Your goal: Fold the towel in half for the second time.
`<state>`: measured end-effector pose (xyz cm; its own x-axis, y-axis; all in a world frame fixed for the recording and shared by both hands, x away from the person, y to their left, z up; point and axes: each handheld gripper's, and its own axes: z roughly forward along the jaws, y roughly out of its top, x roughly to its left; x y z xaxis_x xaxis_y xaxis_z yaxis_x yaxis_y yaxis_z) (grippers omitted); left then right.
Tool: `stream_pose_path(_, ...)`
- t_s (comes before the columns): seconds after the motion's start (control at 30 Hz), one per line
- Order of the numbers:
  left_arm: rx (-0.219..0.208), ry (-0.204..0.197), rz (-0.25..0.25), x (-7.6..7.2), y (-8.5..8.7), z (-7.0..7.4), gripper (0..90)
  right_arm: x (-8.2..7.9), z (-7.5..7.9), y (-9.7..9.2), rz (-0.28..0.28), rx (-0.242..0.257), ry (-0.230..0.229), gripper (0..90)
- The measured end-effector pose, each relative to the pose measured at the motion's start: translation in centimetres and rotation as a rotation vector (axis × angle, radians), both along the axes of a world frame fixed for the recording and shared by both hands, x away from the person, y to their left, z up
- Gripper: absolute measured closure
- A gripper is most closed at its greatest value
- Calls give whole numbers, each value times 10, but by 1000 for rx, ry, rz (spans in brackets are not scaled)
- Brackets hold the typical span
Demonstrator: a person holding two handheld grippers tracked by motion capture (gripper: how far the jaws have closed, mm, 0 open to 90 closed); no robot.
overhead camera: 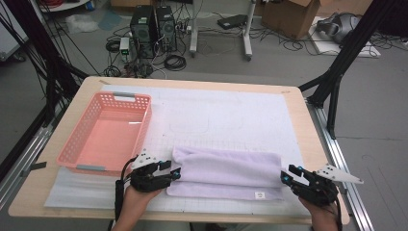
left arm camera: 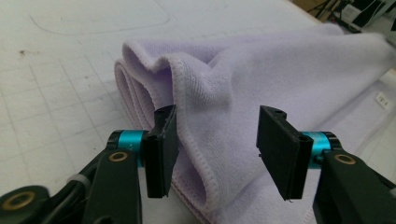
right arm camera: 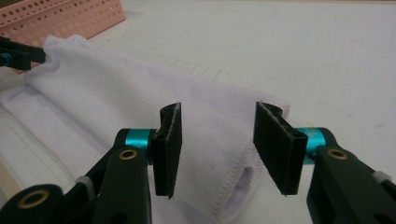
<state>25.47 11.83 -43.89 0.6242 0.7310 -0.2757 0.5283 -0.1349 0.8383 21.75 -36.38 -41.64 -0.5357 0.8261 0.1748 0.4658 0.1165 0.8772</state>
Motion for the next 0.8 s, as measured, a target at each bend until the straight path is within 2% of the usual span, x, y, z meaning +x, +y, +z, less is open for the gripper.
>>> stream_pose_path(0.07,13,8,-7,1,-2,-3,638,6,-6,7,-8,-56,42,541)
stream_pose_path(0.13,13,4,-22,0,-2,-4,782,11,-12,10,-3,-86,81,721)
stream_pose_path(0.17,-1,8,-26,-1,-1,-3,821,12,-14,9,10,-95,82,807)
stream_pose_path(0.2,-11,0,-32,-2,1,-1,835,10,-13,9,19,-100,81,847)
stream_pose_path(0.3,-44,-12,-40,-7,8,4,848,2,-8,5,44,-95,72,862)
stream_pose_path(0.43,-61,-21,-54,-17,12,6,855,-8,-3,0,72,-97,54,868)
stream_pose_path(0.53,-69,-29,-72,-26,15,7,854,-13,1,-2,89,-78,49,868)
stream_pose_path(0.67,-55,-9,-96,-39,18,3,842,-19,-3,-4,132,-86,95,867)
stream_pose_path(0.73,-52,-1,-97,-44,19,1,825,-22,-5,-5,137,-101,118,865)
stream_pose_path(0.77,-55,-1,-95,-46,19,2,805,-24,-5,-6,136,-108,130,854)
stream_pose_path(0.8,-64,-2,-83,-47,20,4,738,-25,-5,-7,137,-113,143,815)
